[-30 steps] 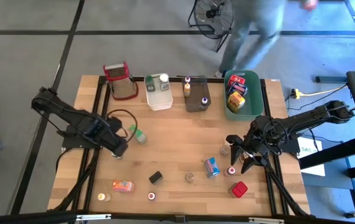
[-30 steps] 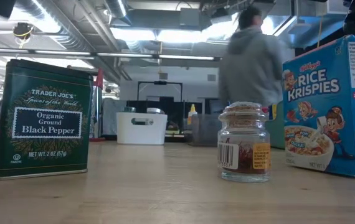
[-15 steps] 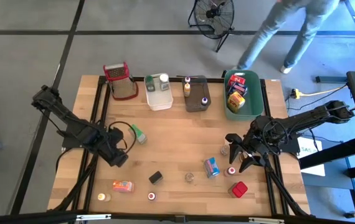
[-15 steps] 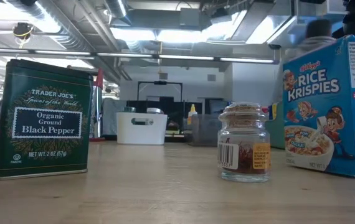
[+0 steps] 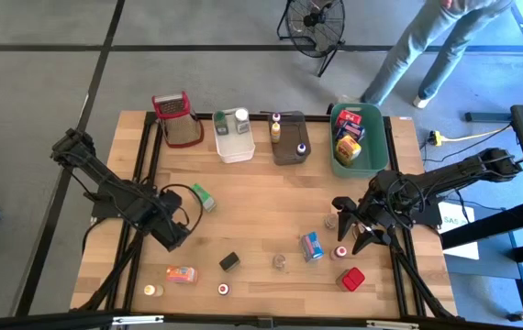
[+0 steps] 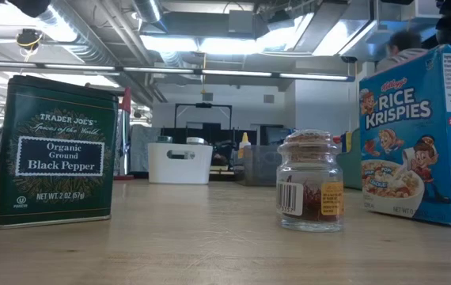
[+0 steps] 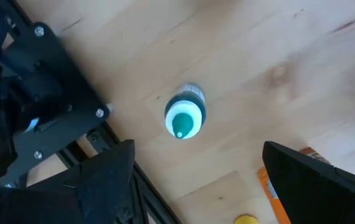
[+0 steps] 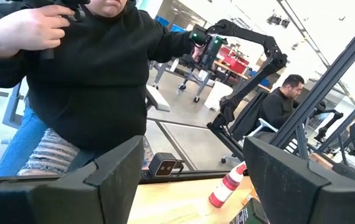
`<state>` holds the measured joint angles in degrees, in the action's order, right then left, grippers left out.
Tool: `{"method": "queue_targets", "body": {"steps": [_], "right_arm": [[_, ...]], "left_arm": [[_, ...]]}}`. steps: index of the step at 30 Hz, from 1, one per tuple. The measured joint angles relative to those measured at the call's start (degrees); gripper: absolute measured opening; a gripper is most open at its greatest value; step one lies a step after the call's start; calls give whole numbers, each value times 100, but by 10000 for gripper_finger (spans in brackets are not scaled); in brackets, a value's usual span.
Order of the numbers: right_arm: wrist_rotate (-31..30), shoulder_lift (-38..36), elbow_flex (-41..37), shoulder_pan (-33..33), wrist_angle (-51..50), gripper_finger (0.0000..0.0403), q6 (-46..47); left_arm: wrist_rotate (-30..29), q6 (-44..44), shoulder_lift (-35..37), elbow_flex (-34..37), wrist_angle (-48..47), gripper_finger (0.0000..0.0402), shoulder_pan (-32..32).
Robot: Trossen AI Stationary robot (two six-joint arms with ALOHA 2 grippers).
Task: Pick & Place Kitchen Items
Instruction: Put the green coloring bottle into the black transparent bin
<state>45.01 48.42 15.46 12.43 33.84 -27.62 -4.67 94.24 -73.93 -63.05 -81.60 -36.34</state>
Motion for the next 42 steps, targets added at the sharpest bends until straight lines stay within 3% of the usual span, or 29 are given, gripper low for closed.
{"method": "queue_targets", "body": {"steps": [9,15,28,42], "right_arm": [[17,-1,0,33,27,279,14],[20,-2,2,171,125,279,46],[17,-1,2,271,306,279,81],[15,0,2,273,349,280,169]], "left_arm": [[-37,-263,137,84,56,349,0],[127,-197,502,815,546,349,0],[24,11,763,1639,1427,349,0],[-94,271,745,1681,1416,349,11]]}}
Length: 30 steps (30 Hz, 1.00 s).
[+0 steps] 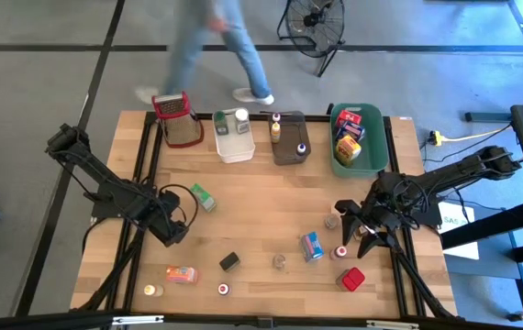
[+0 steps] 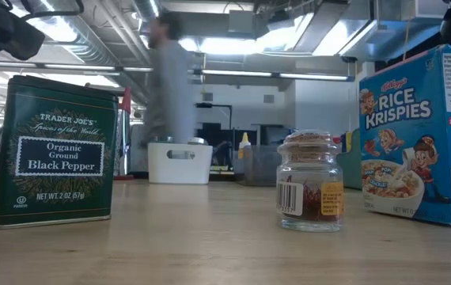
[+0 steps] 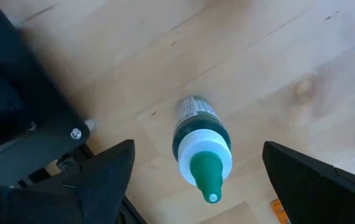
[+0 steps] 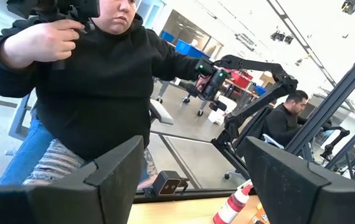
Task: Pick & Place Kitchen Items
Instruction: Put the green coloring bottle into the black transparent bin
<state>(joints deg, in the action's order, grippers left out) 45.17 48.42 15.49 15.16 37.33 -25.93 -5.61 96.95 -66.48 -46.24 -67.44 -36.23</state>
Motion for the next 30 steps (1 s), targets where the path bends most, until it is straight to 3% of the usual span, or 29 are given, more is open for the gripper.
{"method": "queue_targets", "body": {"steps": [26,30], "right_arm": [[2,0,0,0,43,280,275],[2,-2,0,0,76,280,300]], "left_arm": [[-72,33,-7,0,68,349,0],[-10,40,-5,258,362,349,0]]}}
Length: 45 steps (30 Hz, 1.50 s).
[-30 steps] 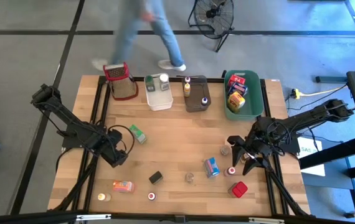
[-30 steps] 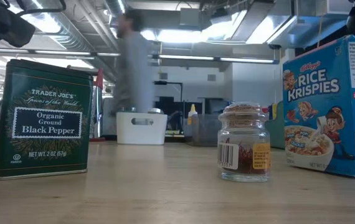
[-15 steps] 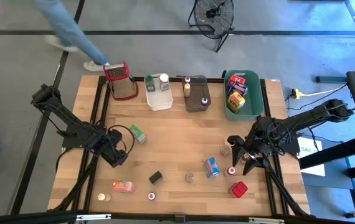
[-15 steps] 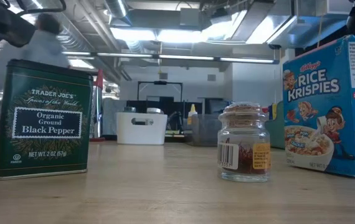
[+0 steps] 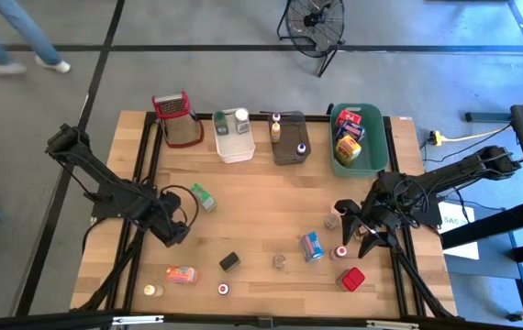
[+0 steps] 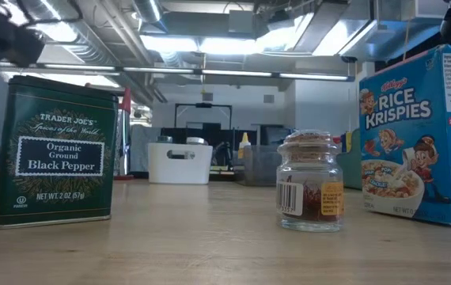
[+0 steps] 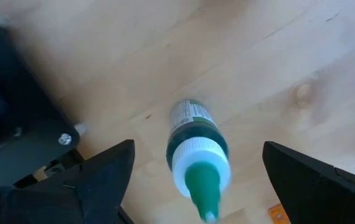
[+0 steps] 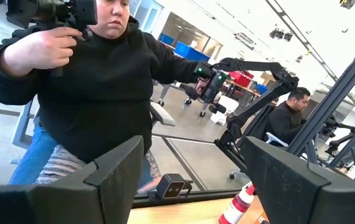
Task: Pick & Place Kitchen Items
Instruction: Put the green coloring bottle into the black transparent bin
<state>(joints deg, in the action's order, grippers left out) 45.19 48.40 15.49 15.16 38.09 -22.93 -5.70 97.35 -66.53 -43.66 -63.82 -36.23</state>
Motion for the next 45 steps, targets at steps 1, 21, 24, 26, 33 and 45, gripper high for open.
{"method": "queue_targets", "body": {"steps": [1,21,24,26,33,45], "right_arm": [[0,2,0,0,0,280,-1],[-2,2,0,192,212,280,-19],[-4,0,0,192,212,280,-21],[-4,1,0,192,207,280,-21],[-12,0,0,192,203,280,-21],[-15,0,0,192,203,279,3]], "left_arm": [[91,-2,8,103,98,349,0],[216,-52,47,886,829,326,0],[211,-58,47,886,842,317,0],[213,-54,47,886,842,310,0],[211,31,47,886,851,267,0],[209,-12,47,886,862,133,0]]}}
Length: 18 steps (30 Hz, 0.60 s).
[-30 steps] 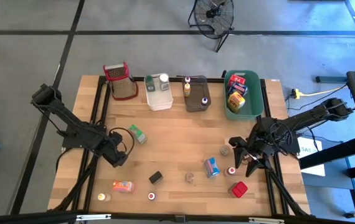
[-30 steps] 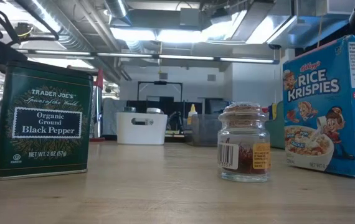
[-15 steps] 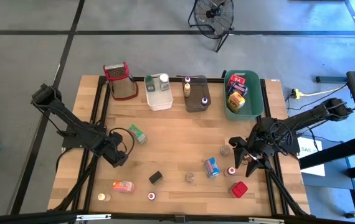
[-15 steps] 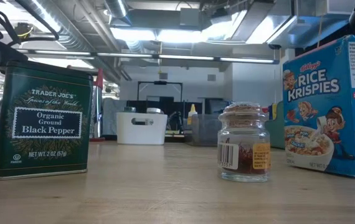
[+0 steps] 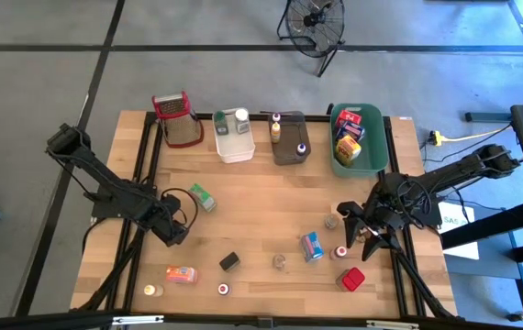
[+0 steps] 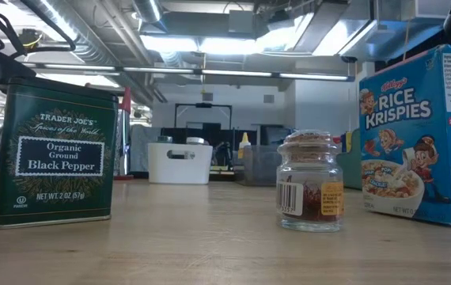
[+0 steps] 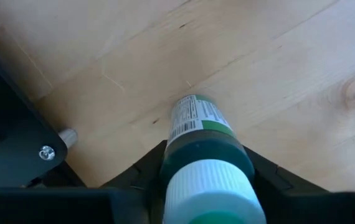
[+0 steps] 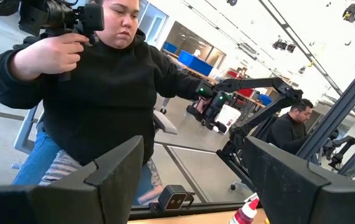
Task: Pick & Place Kitchen Items
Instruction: Put the green coloring bottle into the black transparent bin
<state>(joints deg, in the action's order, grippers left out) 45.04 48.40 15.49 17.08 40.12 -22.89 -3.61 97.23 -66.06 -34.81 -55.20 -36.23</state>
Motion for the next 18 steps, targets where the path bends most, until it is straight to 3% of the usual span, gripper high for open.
{"method": "queue_targets", "body": {"steps": [13,18], "right_arm": [[0,1,0,0,0,279,15],[2,2,0,0,9,279,13]], "left_arm": [[12,-114,-11,-43,-11,130,0],[77,-336,-11,-636,-576,130,51]]}}
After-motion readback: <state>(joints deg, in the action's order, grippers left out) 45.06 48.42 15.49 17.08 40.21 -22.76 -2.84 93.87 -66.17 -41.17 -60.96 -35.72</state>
